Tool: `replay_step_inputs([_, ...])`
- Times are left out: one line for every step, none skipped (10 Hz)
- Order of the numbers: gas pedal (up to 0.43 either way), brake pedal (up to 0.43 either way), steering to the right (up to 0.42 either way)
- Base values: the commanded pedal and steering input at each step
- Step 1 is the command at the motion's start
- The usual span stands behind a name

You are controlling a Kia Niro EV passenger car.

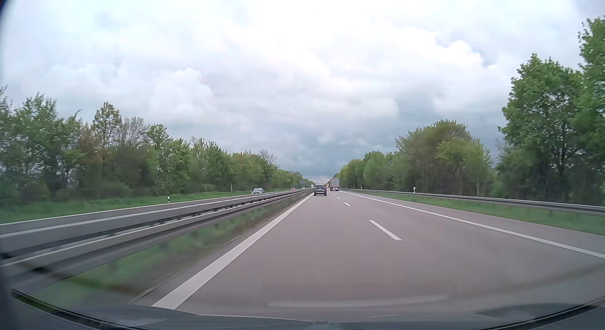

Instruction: Follow the waypoints while adhering to traffic rules and regulations

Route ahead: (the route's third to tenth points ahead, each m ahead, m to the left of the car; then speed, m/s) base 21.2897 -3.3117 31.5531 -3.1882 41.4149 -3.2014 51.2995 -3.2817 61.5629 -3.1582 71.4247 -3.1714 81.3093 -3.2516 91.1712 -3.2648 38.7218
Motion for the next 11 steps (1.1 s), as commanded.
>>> replay_step_inputs([0.0, 0.006, 0.0])
replay_step_inputs([0.0, 0.012, 0.0])
replay_step_inputs([0.0, 0.006, 0.0])
replay_step_inputs([0.0, 0.012, 0.0])
replay_step_inputs([0.0, 0.006, 0.0])
replay_step_inputs([0.0, 0.012, 0.0])
replay_step_inputs([0.0, 0.012, 0.0])
replay_step_inputs([0.0, 0.012, 0.0])
replay_step_inputs([0.0, 0.012, 0.0])
replay_step_inputs([0.0, 0.012, -0.001])
replay_step_inputs([0.0, 0.012, -0.001])
